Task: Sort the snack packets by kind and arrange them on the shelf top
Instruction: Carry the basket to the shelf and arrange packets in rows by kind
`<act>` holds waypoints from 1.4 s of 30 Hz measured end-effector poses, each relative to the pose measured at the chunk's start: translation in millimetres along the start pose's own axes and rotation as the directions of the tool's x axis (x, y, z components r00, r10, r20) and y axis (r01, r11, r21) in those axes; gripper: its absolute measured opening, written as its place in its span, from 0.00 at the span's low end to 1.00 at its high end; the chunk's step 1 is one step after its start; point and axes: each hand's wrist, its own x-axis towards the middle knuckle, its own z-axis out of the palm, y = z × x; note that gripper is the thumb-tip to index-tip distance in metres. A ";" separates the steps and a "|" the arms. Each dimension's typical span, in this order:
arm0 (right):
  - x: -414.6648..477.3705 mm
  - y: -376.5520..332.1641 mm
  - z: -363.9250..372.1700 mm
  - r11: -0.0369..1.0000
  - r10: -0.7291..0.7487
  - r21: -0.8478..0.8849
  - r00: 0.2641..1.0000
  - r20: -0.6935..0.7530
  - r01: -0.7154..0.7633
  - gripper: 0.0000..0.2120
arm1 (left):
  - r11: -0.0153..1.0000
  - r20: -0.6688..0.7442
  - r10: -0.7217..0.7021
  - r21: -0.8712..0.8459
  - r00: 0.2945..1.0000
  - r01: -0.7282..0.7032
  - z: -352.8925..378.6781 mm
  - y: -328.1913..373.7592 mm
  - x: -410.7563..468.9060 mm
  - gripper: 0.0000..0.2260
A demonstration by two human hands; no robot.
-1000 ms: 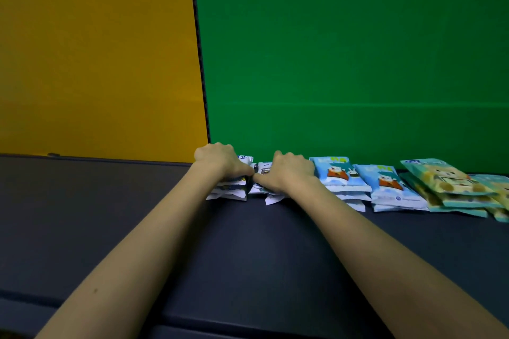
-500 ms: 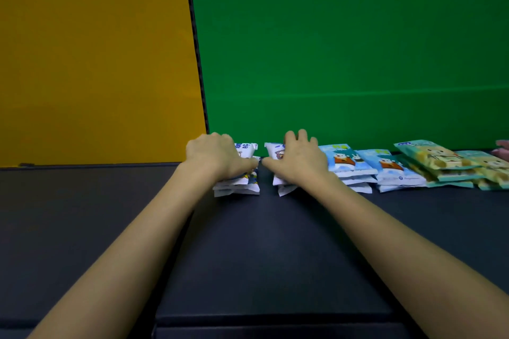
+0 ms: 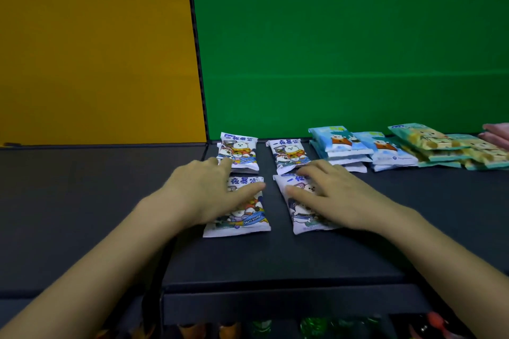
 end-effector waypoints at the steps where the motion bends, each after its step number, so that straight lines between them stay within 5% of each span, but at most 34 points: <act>1: -4.6 7.8 -3.7 0.996 -0.061 0.060 0.998 0.035 0.059 0.31 | 0.992 0.041 0.086 -0.099 0.995 -0.082 0.8 -13.6 -4.3 0.39; 4: -16.2 25.7 -6.9 0.971 -0.184 0.184 0.972 0.149 0.155 0.36 | 0.903 0.159 0.281 -0.377 0.946 -0.205 9.8 -38.1 -18.2 0.40; 10: -16.6 37.8 3.3 0.964 -0.223 0.189 0.958 0.182 0.188 0.35 | 0.886 0.122 0.348 -0.366 0.930 -0.284 34.9 -42.3 -24.6 0.37; 16: -5.6 18.8 -15.3 0.972 -0.184 0.180 0.968 0.170 0.153 0.36 | 0.844 0.108 0.225 -0.518 0.968 -0.139 17.9 -38.7 -19.1 0.44; 20: 37.1 -16.3 -26.8 0.904 -0.135 0.412 0.990 0.031 0.110 0.23 | 0.657 -0.127 -0.097 -0.753 0.987 -0.032 3.8 -28.5 19.4 0.28; 25: 100.7 -51.2 -10.6 0.894 0.069 0.425 0.980 0.188 -0.145 0.15 | 0.361 0.110 -0.283 -0.908 0.953 0.212 19.2 -20.5 83.0 0.21; 29: 120.9 -62.4 1.8 0.898 0.160 0.376 0.965 0.207 -0.229 0.16 | 0.303 0.138 -0.307 -0.924 0.942 0.235 26.9 -15.6 93.6 0.17; 34: 135.4 -58.4 18.8 0.750 0.198 0.600 0.960 0.197 -0.278 0.07 | 0.175 0.101 -0.265 -0.973 0.959 0.150 30.2 -18.7 94.4 0.12; 40: 137.3 -62.2 22.8 0.729 0.209 0.623 0.959 0.192 -0.284 0.02 | 0.149 0.103 -0.236 -0.979 0.966 0.141 28.9 -19.4 94.8 0.08; 42: 135.2 -59.8 15.3 0.737 0.191 0.621 0.963 0.188 -0.267 0.04 | 0.214 0.130 -0.239 -0.960 0.962 0.183 25.5 -21.1 96.3 0.11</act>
